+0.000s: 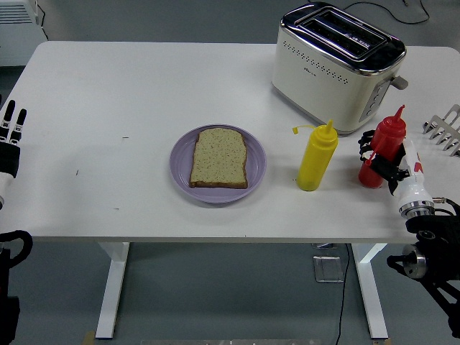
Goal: Pick up the cup,pour liquid into bread,place the cup on the desk
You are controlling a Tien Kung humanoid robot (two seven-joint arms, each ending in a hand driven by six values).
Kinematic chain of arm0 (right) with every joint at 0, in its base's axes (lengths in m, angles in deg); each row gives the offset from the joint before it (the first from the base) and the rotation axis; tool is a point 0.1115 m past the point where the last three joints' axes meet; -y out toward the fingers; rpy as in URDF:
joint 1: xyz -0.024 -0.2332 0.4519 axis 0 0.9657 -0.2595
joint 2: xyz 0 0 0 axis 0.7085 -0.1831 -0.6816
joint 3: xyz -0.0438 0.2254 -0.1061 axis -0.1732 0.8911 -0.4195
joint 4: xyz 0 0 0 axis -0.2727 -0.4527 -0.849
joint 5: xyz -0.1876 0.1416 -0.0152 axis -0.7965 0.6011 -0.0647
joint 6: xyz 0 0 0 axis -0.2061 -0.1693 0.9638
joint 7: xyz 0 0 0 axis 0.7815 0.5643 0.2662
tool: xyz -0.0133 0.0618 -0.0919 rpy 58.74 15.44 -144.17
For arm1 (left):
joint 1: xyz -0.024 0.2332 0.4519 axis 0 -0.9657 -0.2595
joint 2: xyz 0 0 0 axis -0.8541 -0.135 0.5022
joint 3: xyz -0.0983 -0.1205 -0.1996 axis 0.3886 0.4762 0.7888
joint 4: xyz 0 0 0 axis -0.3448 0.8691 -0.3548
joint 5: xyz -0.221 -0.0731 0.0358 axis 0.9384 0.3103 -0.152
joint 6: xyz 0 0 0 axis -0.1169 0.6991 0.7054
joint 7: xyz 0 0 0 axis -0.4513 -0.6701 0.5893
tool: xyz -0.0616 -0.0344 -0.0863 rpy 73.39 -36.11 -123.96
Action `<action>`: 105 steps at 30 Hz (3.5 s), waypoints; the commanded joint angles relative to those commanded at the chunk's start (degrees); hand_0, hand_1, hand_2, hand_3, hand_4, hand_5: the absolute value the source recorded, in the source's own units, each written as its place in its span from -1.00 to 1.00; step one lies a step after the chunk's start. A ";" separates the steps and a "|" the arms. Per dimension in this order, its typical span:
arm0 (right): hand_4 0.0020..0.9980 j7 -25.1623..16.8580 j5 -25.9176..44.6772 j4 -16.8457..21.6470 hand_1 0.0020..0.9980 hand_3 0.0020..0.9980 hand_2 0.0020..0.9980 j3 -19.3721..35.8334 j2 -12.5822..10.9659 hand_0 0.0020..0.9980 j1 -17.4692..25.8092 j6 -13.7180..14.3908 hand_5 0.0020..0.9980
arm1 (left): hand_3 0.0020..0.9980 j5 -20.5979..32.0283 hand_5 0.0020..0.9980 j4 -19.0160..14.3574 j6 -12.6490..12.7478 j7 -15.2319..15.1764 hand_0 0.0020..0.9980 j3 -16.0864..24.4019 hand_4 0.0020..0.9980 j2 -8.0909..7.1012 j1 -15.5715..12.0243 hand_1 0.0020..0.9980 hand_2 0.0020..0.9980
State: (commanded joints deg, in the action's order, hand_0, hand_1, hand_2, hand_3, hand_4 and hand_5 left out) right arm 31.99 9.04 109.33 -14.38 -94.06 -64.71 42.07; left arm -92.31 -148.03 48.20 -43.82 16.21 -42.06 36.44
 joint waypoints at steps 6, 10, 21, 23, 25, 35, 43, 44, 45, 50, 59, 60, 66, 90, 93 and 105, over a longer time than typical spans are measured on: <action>-0.06 -0.05 -0.34 0.13 -0.32 -0.19 -0.21 0.03 -0.19 -0.41 0.41 0.06 -0.86 | 0.41 -0.02 0.99 0.01 -0.01 0.00 0.58 -0.12 0.03 0.00 -0.15 0.49 0.49; -0.04 0.03 -0.77 0.30 -0.27 -0.18 -0.17 -0.05 -0.36 -0.31 0.70 0.13 -0.83 | 0.41 -0.02 0.98 0.00 -0.01 0.00 0.58 -0.19 0.03 -0.01 -0.20 0.49 0.49; 0.07 -0.34 -1.83 0.82 -0.01 0.10 0.04 -0.09 -0.99 0.06 1.74 1.06 -0.64 | 0.41 -0.04 0.98 -0.01 -0.02 -0.01 0.58 -0.16 0.03 -0.09 -0.23 0.49 0.49; 0.07 -0.17 -2.20 0.70 -0.01 0.10 0.04 -0.02 -0.97 0.06 1.77 1.16 -0.64 | 0.41 -0.03 0.98 -0.02 -0.02 0.00 0.58 -0.14 0.03 -0.10 -0.15 0.49 0.49; 0.07 0.07 -2.86 0.61 -0.01 0.10 0.04 0.07 -0.98 0.06 1.81 1.21 -0.64 | 0.41 -0.03 0.98 -0.04 -0.02 -0.01 0.58 -0.09 0.03 -0.12 -0.06 0.49 0.49; 0.36 0.76 -5.06 0.44 0.56 0.87 0.70 0.36 -1.11 0.69 2.05 0.96 -0.65 | 0.41 -0.01 0.98 -0.06 0.00 -0.01 0.58 0.14 0.03 -0.13 0.06 0.49 0.49; 0.40 1.05 -5.55 0.58 0.66 0.95 0.84 0.52 -1.26 0.79 2.43 0.02 -0.65 | 0.41 -0.02 0.98 -0.05 0.01 -0.02 0.58 0.23 0.03 -0.10 0.07 0.49 0.49; 0.42 1.00 -5.71 0.73 0.69 0.98 0.88 0.61 -1.30 0.83 2.55 -0.06 -0.67 | 0.41 -0.02 0.98 -0.05 0.01 -0.01 0.58 0.20 0.02 -0.11 0.10 0.49 0.49; 0.42 0.97 -5.76 0.78 0.69 0.98 0.88 0.61 -1.33 0.83 2.59 -0.09 -0.67 | 0.41 -0.02 0.98 -0.05 0.01 -0.01 0.58 0.21 0.02 -0.11 0.10 0.49 0.49; 0.42 0.91 -5.80 0.76 0.72 0.99 0.92 0.57 -1.32 0.87 2.59 -0.19 -0.68 | 0.41 -0.01 0.98 -0.07 0.02 -0.02 0.57 0.27 0.03 -0.12 0.13 0.49 0.49; 0.43 1.24 -6.75 1.67 0.79 1.00 0.97 1.90 -1.58 0.94 3.09 0.30 -0.72 | 0.41 0.00 0.99 -0.10 0.04 -0.02 0.57 0.32 0.03 -0.11 0.14 0.48 0.49; 0.43 1.43 -6.91 1.70 0.79 1.00 0.97 1.99 -1.59 0.94 3.13 0.16 -0.72 | 0.41 0.01 0.99 -0.10 0.04 -0.02 0.57 0.31 0.03 -0.11 0.15 0.48 0.49; 0.45 2.36 -7.93 1.82 0.81 1.00 1.00 2.35 -1.72 1.00 3.68 -0.89 -0.80 | 0.41 0.00 0.99 -0.10 0.04 -0.03 0.57 0.30 0.03 -0.09 0.15 0.48 0.49; 0.48 1.37 -10.31 9.05 0.84 1.00 1.00 8.27 -3.86 1.00 11.06 -3.84 -0.86 | 0.41 -0.09 1.00 -0.11 0.07 -0.07 0.57 -0.04 0.03 -0.15 0.01 0.48 0.48; 0.50 1.23 -10.82 10.45 0.85 1.00 1.00 9.63 -4.41 1.00 12.80 -3.88 -0.87 | 0.41 -0.09 1.00 -0.09 0.07 -0.06 0.57 -0.15 0.03 -0.15 -0.06 0.48 0.49; 0.53 2.05 -13.32 17.63 0.86 1.00 1.00 17.03 -6.91 1.00 22.53 -5.23 -0.91 | 0.41 -0.08 1.00 -0.10 0.07 -0.04 0.57 -0.59 0.03 -0.33 0.03 0.48 0.49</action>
State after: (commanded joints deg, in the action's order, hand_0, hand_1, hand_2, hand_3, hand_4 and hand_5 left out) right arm 34.04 -4.27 126.96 2.65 -100.96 -42.18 36.84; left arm -92.39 -148.13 48.27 -43.86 15.63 -42.39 36.47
